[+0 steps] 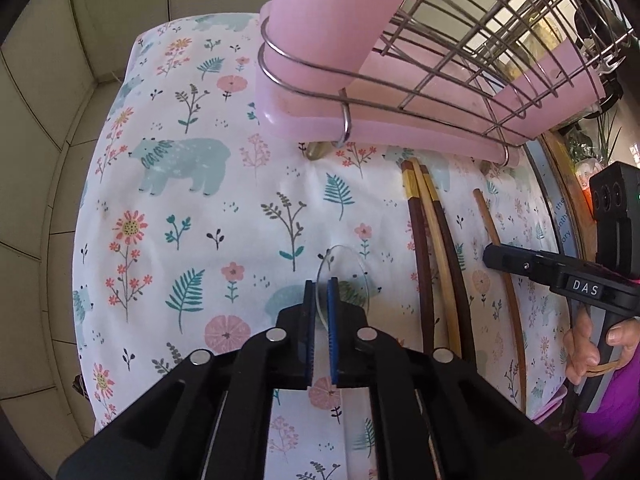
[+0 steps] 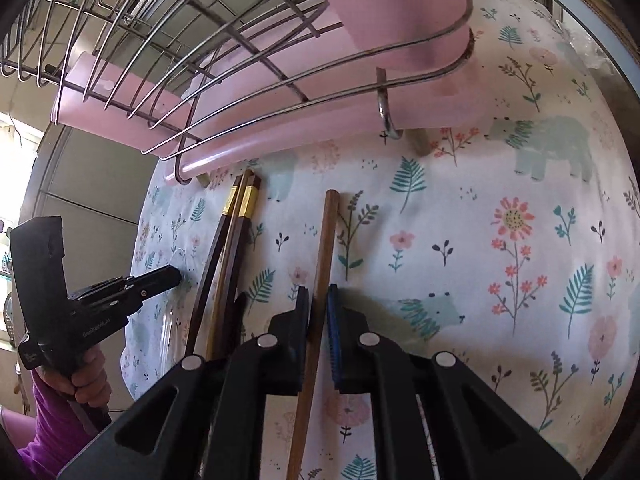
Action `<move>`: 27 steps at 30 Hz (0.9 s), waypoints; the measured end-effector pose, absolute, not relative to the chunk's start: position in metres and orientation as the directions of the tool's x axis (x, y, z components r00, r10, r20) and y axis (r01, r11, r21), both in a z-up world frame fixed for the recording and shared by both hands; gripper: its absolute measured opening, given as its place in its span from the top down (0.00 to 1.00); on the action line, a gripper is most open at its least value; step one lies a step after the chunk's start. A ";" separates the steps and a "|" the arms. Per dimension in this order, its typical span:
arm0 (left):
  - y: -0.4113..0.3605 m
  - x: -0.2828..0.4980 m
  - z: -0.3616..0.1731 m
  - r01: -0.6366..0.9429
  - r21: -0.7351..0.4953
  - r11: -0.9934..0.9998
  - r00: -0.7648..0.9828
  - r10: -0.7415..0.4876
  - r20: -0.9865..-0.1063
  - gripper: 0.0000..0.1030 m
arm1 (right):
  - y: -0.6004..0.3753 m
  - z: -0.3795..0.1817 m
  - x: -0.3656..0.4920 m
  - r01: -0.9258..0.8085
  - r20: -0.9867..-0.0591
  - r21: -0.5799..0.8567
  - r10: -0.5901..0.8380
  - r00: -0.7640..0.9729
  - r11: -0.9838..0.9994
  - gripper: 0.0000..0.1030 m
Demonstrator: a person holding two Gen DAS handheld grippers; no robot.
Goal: Organize utensils
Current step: 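Grasp the clear plastic spoon with the left tool while the right grasps a light wooden chopstick, then lift the clear spoon with the left tool while the right lifts the wooden chopstick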
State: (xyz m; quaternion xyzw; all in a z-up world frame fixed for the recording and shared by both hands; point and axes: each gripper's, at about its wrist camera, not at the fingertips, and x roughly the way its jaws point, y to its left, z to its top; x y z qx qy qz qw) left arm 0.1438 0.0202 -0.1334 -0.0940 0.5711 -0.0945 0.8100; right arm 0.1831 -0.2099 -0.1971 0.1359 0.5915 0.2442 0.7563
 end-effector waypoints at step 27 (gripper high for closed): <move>0.041 0.092 0.039 0.101 -0.350 0.931 0.840 -0.268 -0.471 0.99 | -0.279 0.010 0.116 -0.389 -0.321 0.368 0.508 0.799 0.845 0.94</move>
